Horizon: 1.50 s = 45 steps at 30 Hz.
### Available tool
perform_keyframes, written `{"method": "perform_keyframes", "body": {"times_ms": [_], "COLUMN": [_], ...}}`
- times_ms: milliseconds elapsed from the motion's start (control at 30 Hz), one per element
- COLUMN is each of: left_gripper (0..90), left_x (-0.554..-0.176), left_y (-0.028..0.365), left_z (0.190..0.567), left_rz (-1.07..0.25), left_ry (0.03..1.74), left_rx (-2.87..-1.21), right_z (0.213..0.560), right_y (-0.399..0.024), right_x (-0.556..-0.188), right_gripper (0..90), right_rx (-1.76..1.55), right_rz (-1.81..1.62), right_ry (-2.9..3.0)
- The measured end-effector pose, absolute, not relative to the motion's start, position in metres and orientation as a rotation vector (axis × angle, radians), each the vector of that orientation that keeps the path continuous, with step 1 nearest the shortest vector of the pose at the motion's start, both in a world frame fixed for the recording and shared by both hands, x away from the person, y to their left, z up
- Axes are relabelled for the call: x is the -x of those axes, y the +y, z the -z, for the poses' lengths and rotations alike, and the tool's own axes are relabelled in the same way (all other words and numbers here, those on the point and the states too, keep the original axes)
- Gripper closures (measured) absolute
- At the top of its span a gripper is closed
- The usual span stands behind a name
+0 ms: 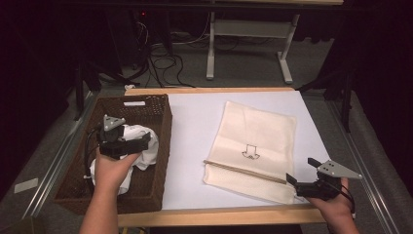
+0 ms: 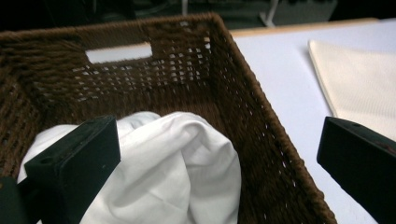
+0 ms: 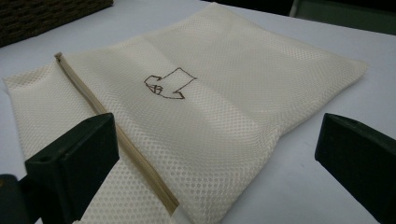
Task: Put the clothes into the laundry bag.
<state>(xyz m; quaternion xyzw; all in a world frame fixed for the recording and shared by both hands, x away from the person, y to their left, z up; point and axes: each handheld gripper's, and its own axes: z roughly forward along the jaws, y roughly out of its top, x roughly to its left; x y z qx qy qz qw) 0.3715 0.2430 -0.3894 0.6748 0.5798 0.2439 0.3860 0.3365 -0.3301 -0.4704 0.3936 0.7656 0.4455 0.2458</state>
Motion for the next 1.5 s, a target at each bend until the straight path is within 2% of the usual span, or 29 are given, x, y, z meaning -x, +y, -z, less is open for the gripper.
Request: {"method": "perform_keyframes", "body": {"times_ms": [33, 67, 133, 267, 733, 967, 1033, 1100, 1133, 1167, 1233, 1267, 1300, 1367, 1400, 1433, 1467, 1500], "left_gripper": [0.2, 0.2, 0.2, 0.2, 0.1, 0.1, 0.5, 9.8, 10.1, 13.4, 23.1, 30.2, 41.9, 51.1, 60.6, 63.7, 70.5, 72.5], "left_x": [-0.372, -0.379, -0.386, -0.398, -0.426, -0.429, -0.431, -0.431, -0.430, -0.430, -0.429, -0.428, -0.428, -0.427, -0.427, -0.427, -0.426, -0.426], "left_y": [0.243, 0.246, 0.247, 0.258, 0.296, 0.303, 0.299, 0.296, 0.288, 0.288, 0.284, 0.284, 0.284, 0.282, 0.281, 0.281, 0.280, 0.281], "left_z": [0.389, 0.391, 0.392, 0.398, 0.455, 0.481, 0.491, 0.494, 0.497, 0.497, 0.493, 0.492, 0.492, 0.491, 0.489, 0.489, 0.489, 0.488], "left_rz": [-0.621, -0.548, -0.565, -0.488, -0.295, -0.189, -0.112, -0.093, -0.139, -0.139, -0.180, -0.176, -0.176, -0.218, -0.224, -0.224, -0.242, -0.241], "left_ry": [1.476, 1.504, 1.528, 1.592, 1.898, 1.956, 1.948, 1.929, 1.900, 1.900, 1.878, 1.854, 1.854, 1.840, 1.813, 1.813, 1.818, 1.818], "left_rx": [-1.718, -1.745, -1.810, -1.794, -1.944, -1.949, -1.988, -2.007, -2.076, -2.076, -2.117, -2.105, -2.105, -2.121, -2.127, -2.127, -2.127, -2.123], "right_z": [0.470, 0.470, 0.470, 0.471, 0.473, 0.472, 0.473, 0.473, 0.473, 0.473, 0.473, 0.473, 0.473, 0.474, 0.474, 0.474, 0.474, 0.474], "right_y": [-0.330, -0.329, -0.328, -0.327, -0.326, -0.331, -0.330, -0.330, -0.330, -0.330, -0.330, -0.330, -0.330, -0.329, -0.329, -0.329, -0.328, -0.328], "right_x": [-0.336, -0.336, -0.335, -0.335, -0.335, -0.337, -0.337, -0.337, -0.337, -0.337, -0.337, -0.337, -0.337, -0.337, -0.337, -0.337, -0.338, -0.337], "right_gripper": [0.5, 0.5, 0.5, 0.5, 0.5, 0.5, 0.5, 0.5, 0.6, 0.6, 0.6, 0.6, 0.6, 0.7, 0.7, 0.7, 0.7, 0.7], "right_rx": [-1.076, -1.072, -1.071, -1.067, -1.078, -1.115, -1.135, -1.127, -1.125, -1.125, -1.124, -1.133, -1.139, -1.144, -1.139, -1.139, -1.129, -1.135], "right_rz": [-1.219, -1.219, -1.219, -1.220, -1.222, -1.258, -1.253, -1.253, -1.252, -1.252, -1.256, -1.255, -1.253, -1.255, -1.256, -1.256, -1.254, -1.251], "right_ry": [2.091, 2.090, 2.092, 2.097, 2.111, 2.093, 2.098, 2.102, 2.102, 2.102, 2.099, 2.098, 2.098, 2.101, 2.103, 2.103, 2.106, 2.108]}}
